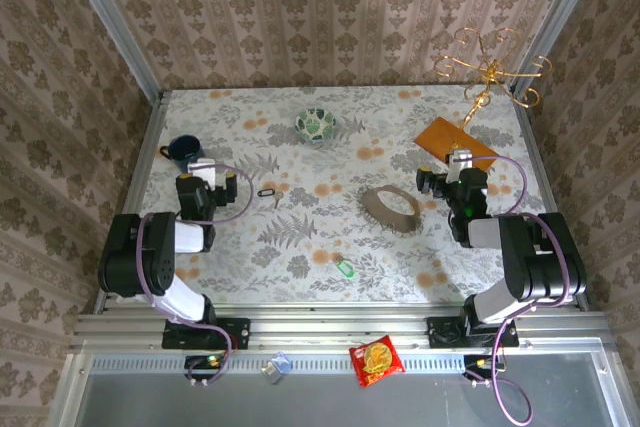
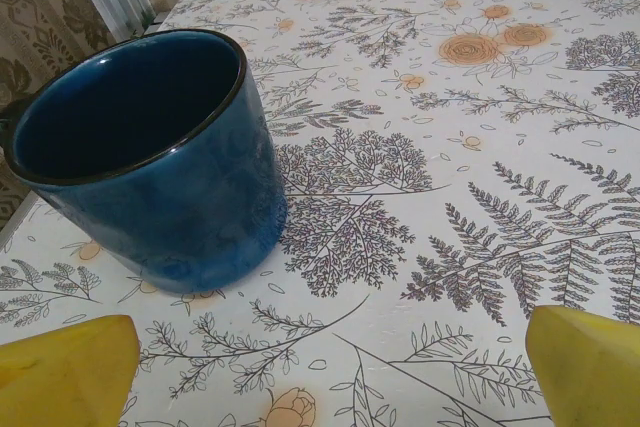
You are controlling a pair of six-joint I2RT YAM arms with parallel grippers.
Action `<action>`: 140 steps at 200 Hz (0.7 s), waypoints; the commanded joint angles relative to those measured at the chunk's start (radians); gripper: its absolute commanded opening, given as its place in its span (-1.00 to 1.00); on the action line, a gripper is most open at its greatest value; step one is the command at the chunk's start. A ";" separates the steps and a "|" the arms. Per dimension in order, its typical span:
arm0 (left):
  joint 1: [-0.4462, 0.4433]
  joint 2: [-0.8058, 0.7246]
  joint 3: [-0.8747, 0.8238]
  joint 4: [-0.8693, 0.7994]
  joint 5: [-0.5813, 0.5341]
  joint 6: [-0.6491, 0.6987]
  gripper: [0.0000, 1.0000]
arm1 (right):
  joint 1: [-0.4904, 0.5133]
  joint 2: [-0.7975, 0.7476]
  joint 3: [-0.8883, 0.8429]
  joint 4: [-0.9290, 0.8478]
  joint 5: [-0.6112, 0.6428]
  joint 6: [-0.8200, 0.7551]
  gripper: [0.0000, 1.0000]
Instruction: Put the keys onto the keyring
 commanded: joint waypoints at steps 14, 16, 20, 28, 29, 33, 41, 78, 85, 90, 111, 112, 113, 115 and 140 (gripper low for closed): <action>0.002 -0.012 0.017 0.002 0.016 -0.003 1.00 | 0.002 -0.002 0.003 0.005 -0.013 -0.005 1.00; 0.001 -0.012 0.017 0.002 0.016 -0.003 1.00 | 0.003 -0.002 0.003 0.005 -0.013 -0.006 1.00; 0.001 -0.013 0.017 0.001 0.015 -0.003 1.00 | 0.003 -0.001 0.003 0.005 -0.013 -0.005 1.00; 0.003 -0.013 0.018 -0.003 0.019 -0.004 1.00 | 0.003 -0.002 0.003 0.005 -0.013 -0.006 1.00; 0.003 -0.013 0.019 -0.004 0.020 -0.004 1.00 | 0.003 -0.001 0.003 0.005 -0.014 -0.006 1.00; 0.003 -0.013 0.019 -0.001 0.021 -0.005 1.00 | 0.003 -0.002 0.003 0.005 -0.013 -0.006 1.00; 0.004 -0.013 0.019 -0.001 0.022 -0.004 1.00 | 0.003 -0.002 0.003 0.005 -0.014 -0.006 1.00; 0.004 -0.012 0.018 -0.001 0.021 -0.005 1.00 | 0.003 -0.001 0.003 0.005 -0.013 -0.005 1.00; 0.004 -0.013 0.019 -0.001 0.021 -0.005 1.00 | 0.003 -0.001 0.003 0.005 -0.013 -0.006 1.00; 0.004 -0.013 0.019 -0.002 0.023 -0.005 1.00 | 0.003 0.000 0.004 0.005 -0.013 -0.006 1.00; 0.006 -0.012 0.019 -0.003 0.026 -0.006 1.00 | 0.003 -0.001 0.005 0.004 -0.013 -0.006 1.00; 0.007 -0.012 0.019 -0.003 0.026 -0.006 1.00 | 0.003 -0.001 0.005 0.004 -0.013 -0.006 1.00; 0.006 -0.012 0.019 -0.003 0.027 -0.007 1.00 | 0.003 -0.001 0.005 0.004 -0.014 -0.005 1.00; 0.006 -0.012 0.019 -0.003 0.026 -0.006 1.00 | 0.003 -0.001 0.005 0.004 -0.013 -0.006 1.00; 0.018 -0.015 0.012 0.006 0.056 -0.011 1.00 | 0.003 -0.002 0.002 0.008 -0.010 -0.004 1.00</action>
